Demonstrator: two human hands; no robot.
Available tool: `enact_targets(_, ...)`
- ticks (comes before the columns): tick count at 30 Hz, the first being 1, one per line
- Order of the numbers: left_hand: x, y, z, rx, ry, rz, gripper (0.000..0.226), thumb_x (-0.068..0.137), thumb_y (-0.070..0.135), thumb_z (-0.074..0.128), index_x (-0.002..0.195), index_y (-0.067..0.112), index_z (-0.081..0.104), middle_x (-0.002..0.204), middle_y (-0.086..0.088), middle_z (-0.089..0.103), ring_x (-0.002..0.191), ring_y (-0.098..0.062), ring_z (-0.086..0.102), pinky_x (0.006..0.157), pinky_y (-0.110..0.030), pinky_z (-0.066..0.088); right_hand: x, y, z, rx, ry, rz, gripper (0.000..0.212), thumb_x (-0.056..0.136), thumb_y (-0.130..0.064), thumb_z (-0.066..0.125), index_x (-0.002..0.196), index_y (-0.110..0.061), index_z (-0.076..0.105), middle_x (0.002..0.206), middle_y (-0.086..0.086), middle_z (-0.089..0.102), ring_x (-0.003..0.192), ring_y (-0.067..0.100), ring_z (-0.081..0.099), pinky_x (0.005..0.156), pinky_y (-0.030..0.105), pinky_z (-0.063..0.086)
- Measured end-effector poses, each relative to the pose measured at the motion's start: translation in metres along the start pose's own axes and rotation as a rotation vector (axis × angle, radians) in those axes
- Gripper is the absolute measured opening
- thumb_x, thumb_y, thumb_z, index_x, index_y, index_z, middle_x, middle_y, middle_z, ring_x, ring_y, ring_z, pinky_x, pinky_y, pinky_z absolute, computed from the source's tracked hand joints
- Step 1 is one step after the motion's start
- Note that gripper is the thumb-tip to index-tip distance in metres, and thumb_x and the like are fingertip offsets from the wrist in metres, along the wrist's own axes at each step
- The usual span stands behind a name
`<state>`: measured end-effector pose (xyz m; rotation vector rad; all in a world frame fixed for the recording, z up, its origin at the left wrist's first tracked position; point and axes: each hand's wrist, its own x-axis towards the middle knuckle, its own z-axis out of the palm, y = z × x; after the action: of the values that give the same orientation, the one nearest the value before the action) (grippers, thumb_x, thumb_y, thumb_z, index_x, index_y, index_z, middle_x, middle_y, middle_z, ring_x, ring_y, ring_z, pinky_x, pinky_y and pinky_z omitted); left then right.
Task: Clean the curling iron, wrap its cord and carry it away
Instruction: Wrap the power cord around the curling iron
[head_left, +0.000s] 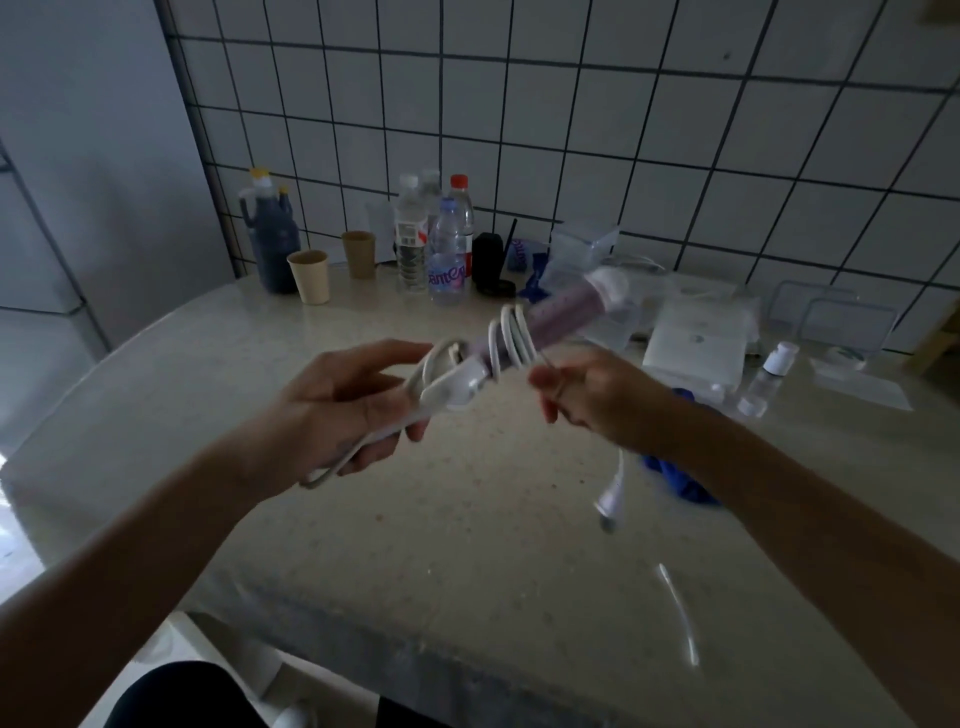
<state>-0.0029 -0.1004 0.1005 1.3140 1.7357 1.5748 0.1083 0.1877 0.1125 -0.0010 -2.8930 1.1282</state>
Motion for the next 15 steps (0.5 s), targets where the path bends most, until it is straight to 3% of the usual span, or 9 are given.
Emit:
enact_targets(2,0.008,-0.004,0.006,0.131,0.135,-0.048,0.034,0.100,0.030,0.060,0.134,0.033,0.061,0.087,-0.010,0.069,0.058,-0.019,0.053,0.048,-0.029,0.047,-0.005,-0.008,0.015,-0.143,-0.056,0.005,0.032,0.107,-0.040,0.053,0.082,-0.022,0.061,0.070,-0.005,0.057,0.058,0.007,0.049,0.058,0.024,0.042)
enact_targets(5,0.017,-0.015,0.016,0.552,0.231,-0.147,0.035,0.102,0.023,0.058,0.134,0.038,0.057,0.080,0.002,0.071,0.058,-0.008,0.060,0.053,-0.027,0.048,-0.014,-0.019,0.018,-0.254,-0.059,-0.042,0.035,0.103,-0.033,0.060,0.071,-0.025,0.051,0.064,-0.009,0.052,0.051,0.003,0.043,0.059,0.030,0.039)
enact_targets(9,0.018,-0.015,0.020,0.794,0.065,-0.227,0.034,0.103,0.025,0.059,0.132,0.042,0.058,0.079,0.011,0.069,0.065,0.002,0.062,0.057,-0.017,0.042,-0.017,-0.030,-0.004,-0.303,-0.058,-0.090,0.026,0.098,-0.028,0.070,0.072,-0.030,0.067,0.060,-0.008,0.060,0.052,0.001,0.051,0.058,0.026,0.040)
enact_targets(12,0.014,-0.007,0.011,0.586,-0.245,-0.304,0.034,0.103,0.027,0.060,0.125,0.054,0.060,0.082,0.008,0.072,0.058,-0.002,0.059,0.054,-0.020,0.046,-0.010,-0.028,-0.022,-0.168,-0.100,-0.123,0.005,0.090,-0.029,0.081,0.085,-0.031,0.080,0.077,-0.016,0.076,0.070,-0.001,0.070,0.067,0.016,0.053)
enact_targets(15,0.010,-0.003,0.002,0.204,-0.449,-0.299,0.035,0.104,0.032,0.057,0.138,0.038,0.061,0.086,-0.004,0.070,0.057,-0.011,0.055,0.049,-0.024,0.047,-0.002,-0.016,-0.025,0.063,-0.073,-0.160,0.016,0.079,-0.039,0.081,0.082,-0.024,0.082,0.070,-0.003,0.075,0.062,0.009,0.065,0.062,0.017,0.053)
